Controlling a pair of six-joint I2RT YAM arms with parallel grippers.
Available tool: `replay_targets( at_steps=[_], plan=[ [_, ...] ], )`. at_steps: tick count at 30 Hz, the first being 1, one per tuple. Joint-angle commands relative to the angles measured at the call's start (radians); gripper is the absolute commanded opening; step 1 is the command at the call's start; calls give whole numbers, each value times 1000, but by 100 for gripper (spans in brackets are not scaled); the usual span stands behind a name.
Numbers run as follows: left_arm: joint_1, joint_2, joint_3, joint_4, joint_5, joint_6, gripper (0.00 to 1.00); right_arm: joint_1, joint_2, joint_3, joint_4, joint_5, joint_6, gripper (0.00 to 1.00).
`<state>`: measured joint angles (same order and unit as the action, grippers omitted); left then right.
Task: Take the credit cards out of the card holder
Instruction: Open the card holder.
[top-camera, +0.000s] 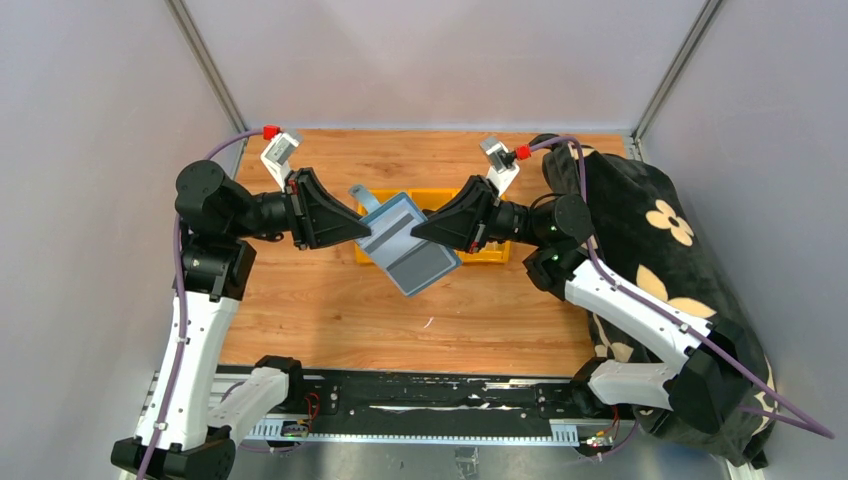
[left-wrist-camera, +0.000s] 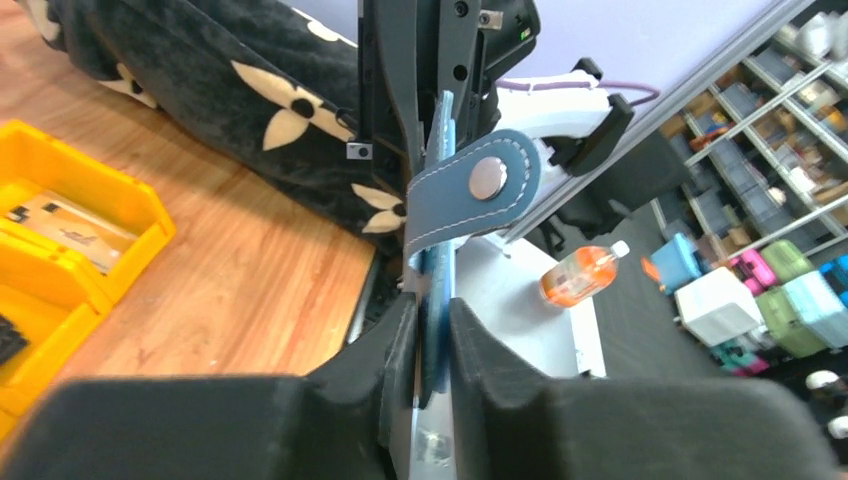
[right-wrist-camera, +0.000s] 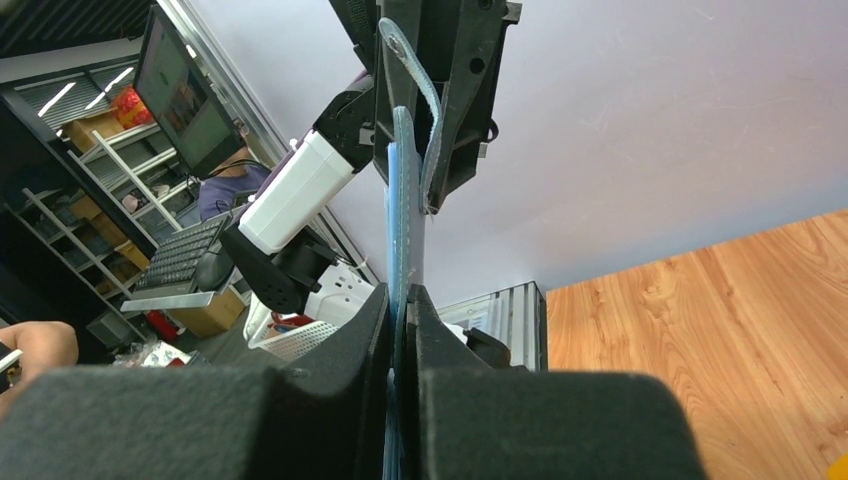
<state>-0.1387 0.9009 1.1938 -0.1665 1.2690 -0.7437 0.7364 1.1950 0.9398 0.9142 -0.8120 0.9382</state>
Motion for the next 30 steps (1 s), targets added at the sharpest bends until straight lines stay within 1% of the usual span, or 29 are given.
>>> replay_targets(
  at_steps=[1,3,4,5,6,7,10,11,12,13,15,16,19,22,24,25,27,30],
  plan=[
    [4,9,49,-49,-34,72,16,-12,-5,37,73,-18,9,0],
    [4,13,55,-45,-46,66,5,-12,-4,31,100,-32,15,0],
    [4,14,55,-34,-51,57,2,-12,-2,31,114,-41,18,0],
    [4,14,52,-21,-56,41,0,-11,0,31,125,-54,21,0],
    [4,15,47,-6,-58,25,0,-12,1,31,132,-63,23,3],
    [4,11,42,16,-61,9,0,-12,2,29,135,-67,25,10],
    [4,2,27,49,-68,-4,0,-13,-2,26,138,-85,31,56],
    [3,-3,27,48,-70,7,0,-13,-3,27,141,-88,33,66],
    [4,-6,28,38,-75,34,0,-12,-4,29,139,-87,35,70],
    [4,-8,39,16,-83,60,0,-14,-5,32,137,-82,38,73],
    [4,-10,74,-88,-103,191,0,-15,-10,40,126,-73,36,75],
    [4,-10,87,-133,-108,229,0,-15,-13,44,110,-63,29,75],
    [4,-12,103,-147,-104,265,0,-20,-36,42,45,-23,-15,77],
    [4,-24,116,-170,-101,315,0,-37,-69,30,20,5,-42,78],
    [4,-29,124,-188,-100,338,0,-41,-91,36,-43,29,-88,78],
    [4,-29,122,-187,-93,330,0,-42,-100,43,-94,41,-114,78],
    [4,-27,108,-148,-73,266,0,-42,-110,50,-141,56,-146,78],
    [4,-28,72,-40,-56,137,0,-42,-100,52,-154,50,-145,73]
  ],
)
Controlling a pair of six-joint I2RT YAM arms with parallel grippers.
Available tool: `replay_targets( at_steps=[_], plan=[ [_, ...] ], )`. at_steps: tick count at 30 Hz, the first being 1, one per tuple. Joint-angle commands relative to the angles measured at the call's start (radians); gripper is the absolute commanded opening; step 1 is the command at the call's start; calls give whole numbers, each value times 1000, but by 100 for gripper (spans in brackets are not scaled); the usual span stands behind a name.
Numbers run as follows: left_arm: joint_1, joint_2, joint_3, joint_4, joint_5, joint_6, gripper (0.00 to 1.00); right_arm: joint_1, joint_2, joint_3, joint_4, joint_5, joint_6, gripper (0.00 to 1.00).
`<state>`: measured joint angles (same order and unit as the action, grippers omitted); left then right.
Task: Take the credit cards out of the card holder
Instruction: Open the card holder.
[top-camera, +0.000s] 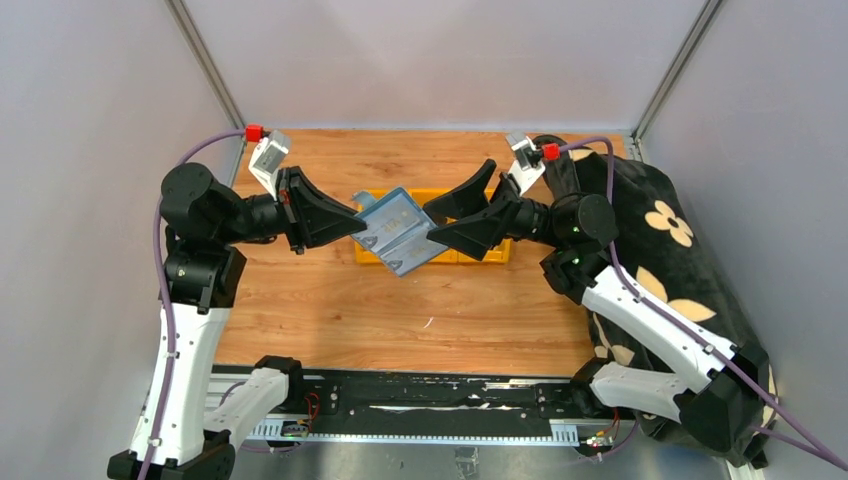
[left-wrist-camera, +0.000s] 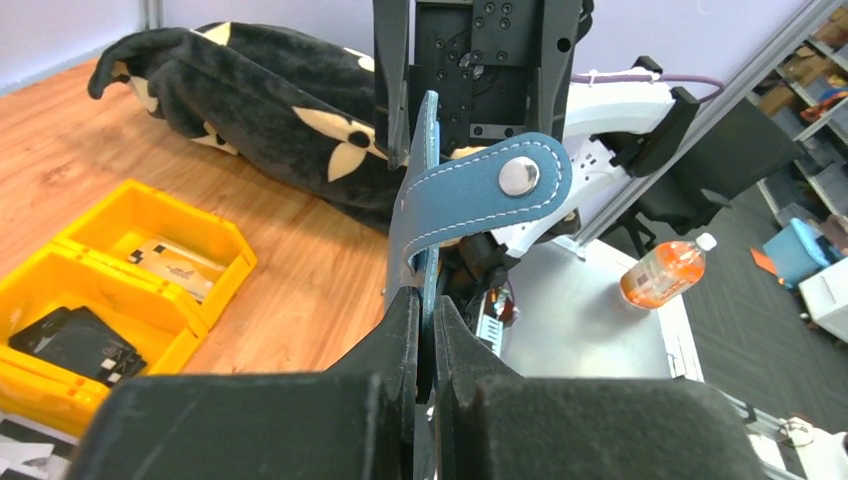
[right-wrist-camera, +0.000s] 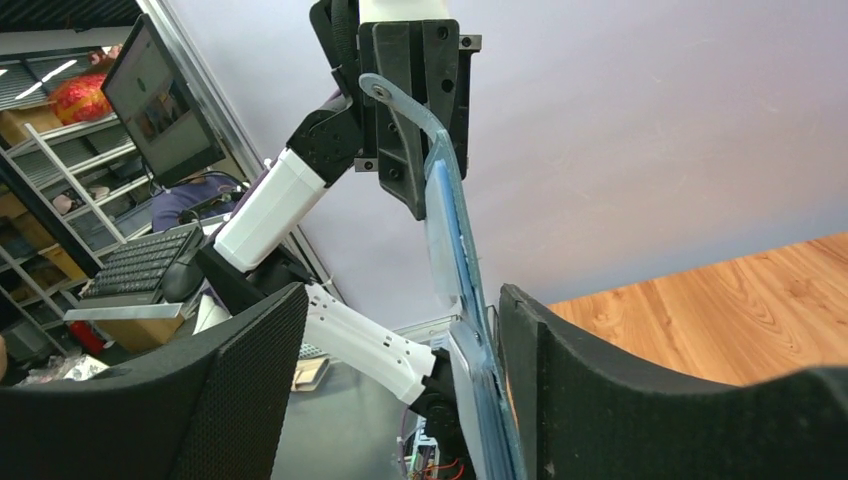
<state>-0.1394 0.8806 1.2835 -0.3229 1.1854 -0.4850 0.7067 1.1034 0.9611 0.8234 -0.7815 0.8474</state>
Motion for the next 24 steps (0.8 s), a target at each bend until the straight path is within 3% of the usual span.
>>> replay_targets(
  at_steps=[1,4,9,14,16,19,22,24],
  plan=[
    [4,-10,-36,170,31,-189,0,-10,2,32,-56,13,-46,71],
    [4,-4,-101,395,42,-441,0,-2,38,34,-4,-5,-5,68],
    [3,11,-111,414,64,-515,0,20,82,64,9,-20,-3,64],
    [3,7,-144,416,57,-521,0,24,117,94,22,-47,30,21],
    [3,6,-158,416,54,-512,0,24,121,92,20,-54,38,10],
    [3,17,-137,225,34,-366,2,23,118,85,10,-63,33,0],
    [3,33,-124,125,9,-269,37,22,112,99,-59,-77,-4,0],
    [3,41,-127,125,-10,-270,52,22,111,118,-126,-93,-36,0]
  ],
)
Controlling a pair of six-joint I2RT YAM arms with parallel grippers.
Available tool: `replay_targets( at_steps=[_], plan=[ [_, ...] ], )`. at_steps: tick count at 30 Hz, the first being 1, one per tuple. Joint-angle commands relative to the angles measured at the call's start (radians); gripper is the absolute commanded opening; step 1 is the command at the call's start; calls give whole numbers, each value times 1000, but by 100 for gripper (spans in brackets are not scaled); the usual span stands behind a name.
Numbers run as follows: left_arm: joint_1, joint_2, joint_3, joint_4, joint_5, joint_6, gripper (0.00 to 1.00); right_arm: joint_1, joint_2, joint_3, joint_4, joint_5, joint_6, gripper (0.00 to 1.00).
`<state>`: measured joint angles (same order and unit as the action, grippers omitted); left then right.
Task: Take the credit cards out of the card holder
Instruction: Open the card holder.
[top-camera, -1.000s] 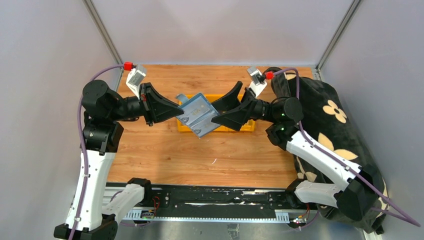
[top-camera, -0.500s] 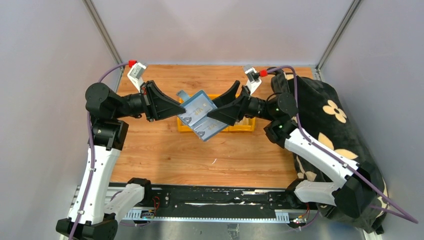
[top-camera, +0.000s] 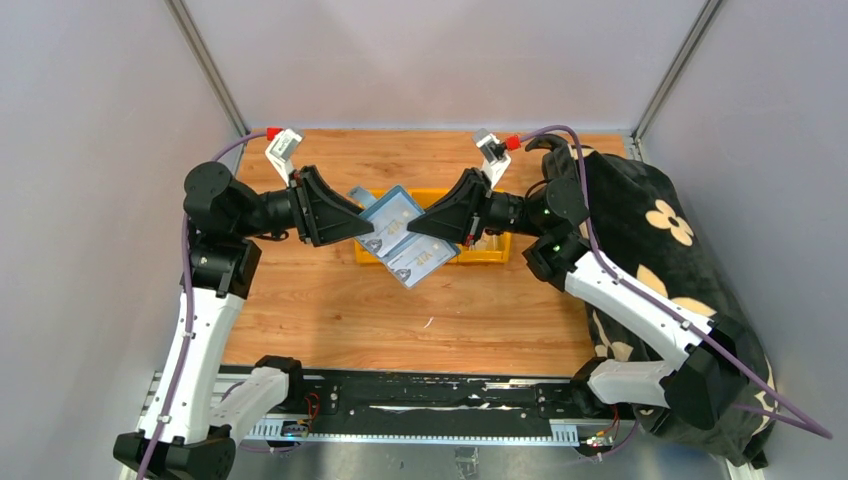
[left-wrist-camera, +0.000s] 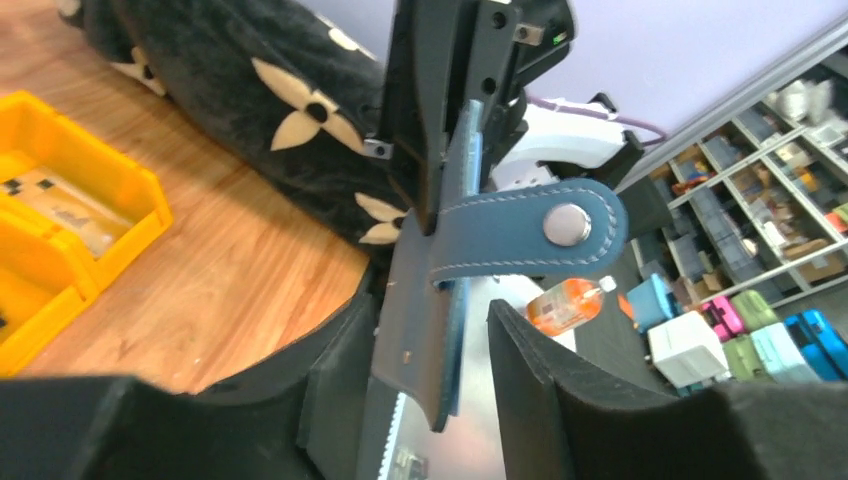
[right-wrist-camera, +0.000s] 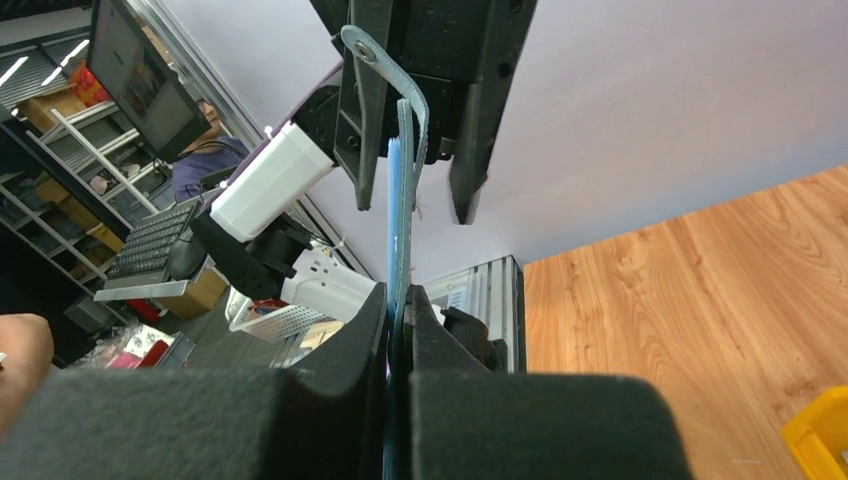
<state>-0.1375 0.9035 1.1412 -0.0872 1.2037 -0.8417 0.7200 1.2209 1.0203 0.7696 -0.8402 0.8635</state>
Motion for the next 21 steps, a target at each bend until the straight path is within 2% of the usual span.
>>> replay_targets(
  at_steps=[1,5,10,13,19,20,21],
  plan=[
    [1,19,12,-104,-38,79,57,10,-4,70,-115,-45,-66,0],
    [1,24,-36,11,-40,-3,57,11,12,112,-188,-89,-99,0],
    [-24,34,-58,20,-34,1,50,28,32,170,-305,-104,-174,0],
    [-41,46,-65,21,-31,-4,38,46,53,198,-344,-122,-203,0],
    [-43,66,-77,48,14,-39,17,48,56,183,-308,-125,-202,0],
    [-43,69,-84,69,17,-54,13,48,57,182,-301,-125,-202,2],
    [-43,71,-96,81,19,-71,8,45,58,184,-302,-119,-206,9]
  ],
)
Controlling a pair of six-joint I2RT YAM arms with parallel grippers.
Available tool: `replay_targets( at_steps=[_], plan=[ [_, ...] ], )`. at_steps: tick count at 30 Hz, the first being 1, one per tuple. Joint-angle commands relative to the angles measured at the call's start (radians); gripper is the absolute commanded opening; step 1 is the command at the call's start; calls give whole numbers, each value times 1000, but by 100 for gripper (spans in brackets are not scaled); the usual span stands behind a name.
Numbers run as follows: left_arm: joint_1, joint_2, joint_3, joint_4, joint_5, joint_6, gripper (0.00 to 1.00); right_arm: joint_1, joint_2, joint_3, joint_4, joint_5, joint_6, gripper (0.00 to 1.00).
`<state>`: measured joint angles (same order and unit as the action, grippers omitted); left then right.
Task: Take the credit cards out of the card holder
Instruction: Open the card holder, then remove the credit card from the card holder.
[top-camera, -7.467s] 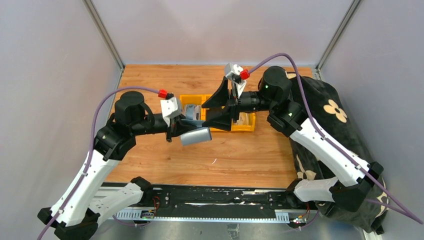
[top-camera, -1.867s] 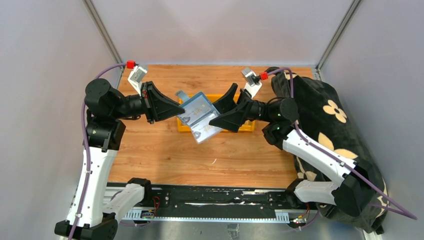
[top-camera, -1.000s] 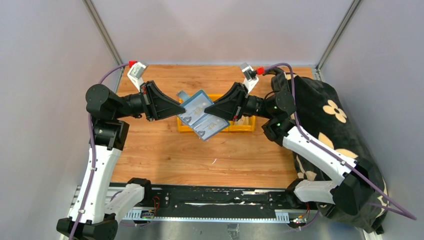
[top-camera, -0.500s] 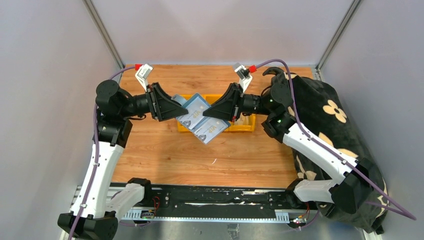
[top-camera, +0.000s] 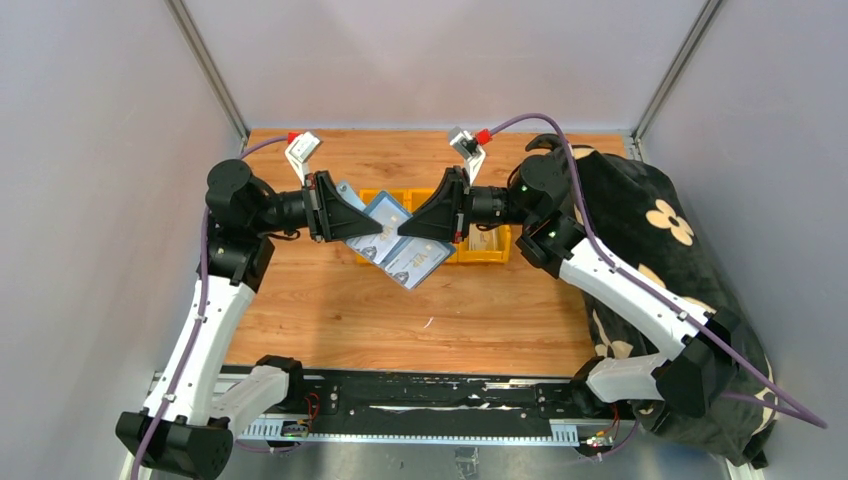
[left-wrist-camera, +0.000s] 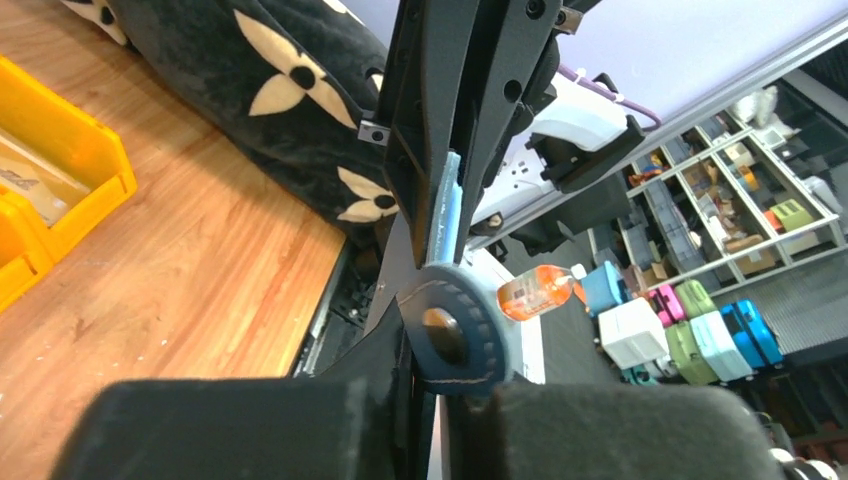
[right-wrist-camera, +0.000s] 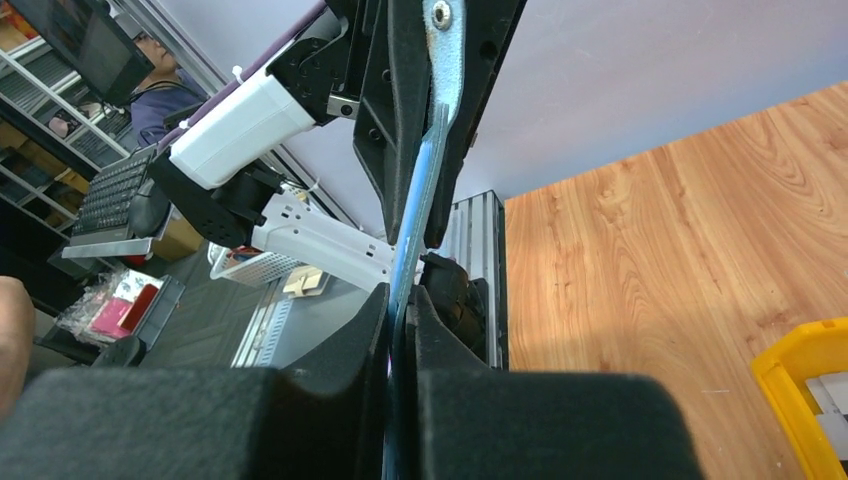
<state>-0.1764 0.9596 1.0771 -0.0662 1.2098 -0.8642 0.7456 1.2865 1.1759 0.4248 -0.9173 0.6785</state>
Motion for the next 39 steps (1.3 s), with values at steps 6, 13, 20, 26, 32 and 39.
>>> replay_targets(
  at_steps=[6,13,20,26,32,39],
  plan=[
    [6,40,-16,43,-53,32,0,-88,-3,9,44,74,80,40],
    [20,52,63,-172,-324,283,0,-173,-112,-71,14,276,94,62],
    [20,49,25,-104,-401,215,0,-144,-91,-140,159,199,211,60],
    [20,41,5,-10,-410,119,0,-56,65,-79,186,93,254,53],
    [20,12,-31,59,-417,30,0,-18,152,-57,246,74,293,53],
    [20,-10,-54,62,-418,-18,0,-9,210,-39,303,96,329,55]
  ],
)
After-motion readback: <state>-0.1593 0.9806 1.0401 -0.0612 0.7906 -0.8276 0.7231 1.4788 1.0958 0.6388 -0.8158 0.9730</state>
